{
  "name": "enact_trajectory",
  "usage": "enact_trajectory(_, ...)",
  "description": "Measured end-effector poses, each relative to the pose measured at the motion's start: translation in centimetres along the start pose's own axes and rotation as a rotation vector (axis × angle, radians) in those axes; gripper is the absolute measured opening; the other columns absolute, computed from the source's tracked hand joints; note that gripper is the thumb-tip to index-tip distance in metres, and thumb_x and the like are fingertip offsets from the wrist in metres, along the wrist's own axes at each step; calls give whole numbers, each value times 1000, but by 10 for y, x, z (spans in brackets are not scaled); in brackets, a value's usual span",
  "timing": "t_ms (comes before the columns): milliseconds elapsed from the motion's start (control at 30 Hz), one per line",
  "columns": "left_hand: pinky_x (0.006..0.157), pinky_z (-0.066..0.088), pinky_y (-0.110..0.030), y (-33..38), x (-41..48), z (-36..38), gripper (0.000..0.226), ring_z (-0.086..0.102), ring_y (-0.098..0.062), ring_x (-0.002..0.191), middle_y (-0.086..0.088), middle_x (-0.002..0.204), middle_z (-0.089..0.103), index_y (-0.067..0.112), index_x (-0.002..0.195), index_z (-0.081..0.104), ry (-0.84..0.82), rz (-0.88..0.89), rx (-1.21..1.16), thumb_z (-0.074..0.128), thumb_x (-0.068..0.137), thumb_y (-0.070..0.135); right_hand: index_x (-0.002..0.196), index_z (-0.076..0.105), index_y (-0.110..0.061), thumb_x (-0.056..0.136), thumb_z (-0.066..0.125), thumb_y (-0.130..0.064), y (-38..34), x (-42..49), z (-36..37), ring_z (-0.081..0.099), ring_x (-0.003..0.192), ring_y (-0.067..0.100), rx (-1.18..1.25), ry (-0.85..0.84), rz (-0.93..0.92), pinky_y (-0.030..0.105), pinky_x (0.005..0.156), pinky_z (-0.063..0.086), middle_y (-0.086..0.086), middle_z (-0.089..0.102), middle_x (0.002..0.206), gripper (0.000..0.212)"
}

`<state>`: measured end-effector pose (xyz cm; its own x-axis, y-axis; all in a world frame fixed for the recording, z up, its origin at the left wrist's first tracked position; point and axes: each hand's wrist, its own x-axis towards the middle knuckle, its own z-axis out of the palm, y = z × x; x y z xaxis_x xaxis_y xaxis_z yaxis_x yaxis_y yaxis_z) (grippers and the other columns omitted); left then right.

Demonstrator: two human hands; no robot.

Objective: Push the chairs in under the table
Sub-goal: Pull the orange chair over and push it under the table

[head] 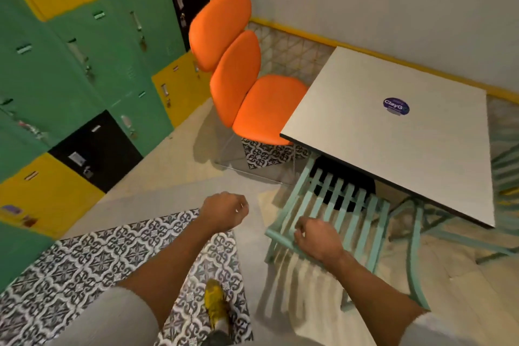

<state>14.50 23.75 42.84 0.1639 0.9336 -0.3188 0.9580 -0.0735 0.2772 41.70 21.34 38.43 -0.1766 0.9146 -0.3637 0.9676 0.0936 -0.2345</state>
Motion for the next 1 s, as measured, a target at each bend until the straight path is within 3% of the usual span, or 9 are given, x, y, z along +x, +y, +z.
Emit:
enact_trajectory(167, 83, 59, -37, -118, 23, -88, 29, 75, -16, 101, 15, 112, 79, 37, 117, 75, 79, -30, -7, 53, 103, 51, 104, 73, -22, 103, 49, -38, -103, 77, -39, 73, 94, 34, 47, 63, -46, 37, 70, 51, 9, 79, 101, 28)
enact_trajectory(300, 83, 59, -36, -193, 59, -173, 26, 75, -16, 99, 11, 113, 79, 32, 118, 74, 138, -7, 52, 54, 105, 41, 109, 72, -23, 102, 51, -42, -181, 148, -95, 73, 99, 35, 90, 170, -75, 42, 80, 60, 7, 79, 103, 29)
enact_trajectory(400, 84, 61, -38, -217, 94, -228, 28, 74, -18, 105, 9, 117, 79, 28, 121, 74, 149, 21, 97, 55, 105, 41, 115, 72, -19, 101, 55, -43, -229, 202, -137, 72, 102, 38, 91, 186, -127, 43, 81, 59, 13, 78, 107, 32)
enact_trajectory(500, 90, 60, -40, -228, 138, -268, 39, 69, -20, 119, 9, 131, 74, 29, 133, 67, 135, 16, 149, 55, 103, 50, 125, 66, -15, 100, 55, -55, -265, 257, -174, 69, 109, 39, 50, 148, -137, 42, 77, 54, 17, 75, 109, 48)
enact_trajectory(600, 105, 54, -47, -249, 187, -302, 64, 58, -28, 138, 0, 152, 61, 23, 153, 50, 102, -11, 207, 62, 100, 55, 142, 56, -13, 94, 57, -72, -291, 313, -209, 63, 127, 39, 24, 100, -122, 47, 97, 56, 15, 67, 137, 76)
enact_trajectory(700, 111, 51, -49, -276, 231, -333, 81, 51, -32, 144, -7, 161, 49, 18, 161, 37, 72, -22, 278, 69, 97, 56, 150, 49, -11, 90, 56, -80, -305, 368, -240, 59, 132, 40, 32, 109, -122, 49, 99, 55, 14, 60, 146, 91)
enact_trajectory(867, 110, 51, -46, -309, 292, -387, 73, 53, -27, 143, -4, 159, 52, 22, 159, 45, 108, -13, 284, 70, 97, 52, 129, 61, -15, 91, 57, -77, -319, 445, -276, 67, 113, 39, 139, 179, -138, 48, 88, 58, 12, 70, 116, 74)
enact_trajectory(1000, 112, 51, -48, -319, 346, -428, 68, 55, -24, 142, 1, 158, 55, 23, 156, 48, 119, 8, 295, 72, 98, 48, 136, 58, -10, 95, 57, -70, -335, 503, -305, 65, 120, 42, 147, 123, -131, 51, 97, 57, 17, 69, 127, 72)
